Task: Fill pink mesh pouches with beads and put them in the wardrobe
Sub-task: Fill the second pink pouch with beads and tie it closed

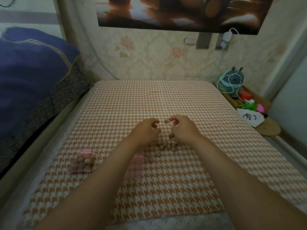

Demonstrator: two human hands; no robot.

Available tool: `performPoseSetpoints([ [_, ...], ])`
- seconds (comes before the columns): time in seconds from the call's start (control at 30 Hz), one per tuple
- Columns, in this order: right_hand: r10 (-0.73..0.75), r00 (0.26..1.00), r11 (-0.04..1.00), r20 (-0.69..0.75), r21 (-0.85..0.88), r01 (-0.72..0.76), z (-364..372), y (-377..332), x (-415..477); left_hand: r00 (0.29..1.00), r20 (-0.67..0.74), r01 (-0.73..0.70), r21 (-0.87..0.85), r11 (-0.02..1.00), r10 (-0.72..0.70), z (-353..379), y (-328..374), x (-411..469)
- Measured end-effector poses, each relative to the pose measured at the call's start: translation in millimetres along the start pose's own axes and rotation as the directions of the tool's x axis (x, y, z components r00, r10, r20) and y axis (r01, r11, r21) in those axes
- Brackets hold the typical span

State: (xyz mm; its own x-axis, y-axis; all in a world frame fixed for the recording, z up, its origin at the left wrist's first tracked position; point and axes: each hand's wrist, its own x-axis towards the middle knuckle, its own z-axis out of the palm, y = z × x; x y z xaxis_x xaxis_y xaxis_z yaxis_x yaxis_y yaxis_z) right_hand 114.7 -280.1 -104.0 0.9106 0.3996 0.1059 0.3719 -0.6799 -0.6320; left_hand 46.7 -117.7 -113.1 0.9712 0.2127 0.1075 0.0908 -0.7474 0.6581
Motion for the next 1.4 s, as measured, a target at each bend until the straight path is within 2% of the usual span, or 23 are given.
performPoseSetpoints([
  [0.07,-0.029,0.999,0.993,-0.017,-0.113,0.027,6.3,0.3,16.0,1.0,-0.006,-0.006,0.007,1.0,0.006,5.6,-3.5,15.0],
  [0.17,-0.047,0.998,0.973,0.035,-0.226,0.054,19.7,1.8,38.0,1.0,-0.003,-0.03,0.04,0.999,0.03,15.4,-5.3,32.3],
  [0.3,-0.061,0.994,0.98,0.093,-0.186,0.077,31.4,0.1,53.9,0.995,-0.011,-0.103,0.05,0.993,0.103,23.9,-9.5,46.0],
  [0.43,-0.047,0.996,0.984,0.082,-0.166,0.06,31.8,-1.2,58.5,0.997,-0.024,-0.07,0.017,0.997,0.071,25.2,-16.0,49.3],
  [0.57,-0.022,0.998,0.999,0.051,0.03,0.02,27.8,-4.5,52.8,0.995,-0.074,-0.072,-0.035,0.997,0.069,17.5,-18.6,45.6],
  [0.7,0.024,0.999,0.954,0.026,0.299,-0.03,17.7,-21.0,38.9,0.979,-0.168,-0.138,-0.107,0.985,0.119,1.8,-13.1,32.1],
  [0.8,0.013,1.0,0.928,0.008,0.373,-0.015,14.1,-34.0,21.0,0.967,-0.227,-0.146,-0.143,0.979,0.111,-8.6,-9.2,17.7],
  [0.9,0.023,0.997,0.912,0.068,0.408,-0.049,12.8,-43.7,-1.9,0.963,-0.243,-0.149,-0.128,0.981,0.115,-18.9,-6.7,-6.8],
  [1.07,-0.021,0.986,0.917,0.166,0.396,-0.047,5.4,-59.7,-38.3,0.986,-0.124,-0.118,-0.053,0.992,0.111,-44.9,-3.2,-49.5],
  [1.27,-0.1,0.969,0.952,0.225,0.304,0.028,3.1,-69.9,-73.5,0.998,0.049,0.027,0.055,0.998,-0.03,-56.5,-24.2,-92.7],
  [1.33,-0.119,0.946,0.938,0.301,0.346,0.008,3.8,-73.3,-82.3,0.992,0.107,0.063,0.074,0.995,-0.071,-56.4,-28.4,-101.2],
  [1.4,-0.135,0.908,0.949,0.396,0.316,0.003,5.9,-72.9,-89.5,0.99,0.116,0.064,0.122,0.99,-0.078,-57.1,-31.5,-105.0],
])
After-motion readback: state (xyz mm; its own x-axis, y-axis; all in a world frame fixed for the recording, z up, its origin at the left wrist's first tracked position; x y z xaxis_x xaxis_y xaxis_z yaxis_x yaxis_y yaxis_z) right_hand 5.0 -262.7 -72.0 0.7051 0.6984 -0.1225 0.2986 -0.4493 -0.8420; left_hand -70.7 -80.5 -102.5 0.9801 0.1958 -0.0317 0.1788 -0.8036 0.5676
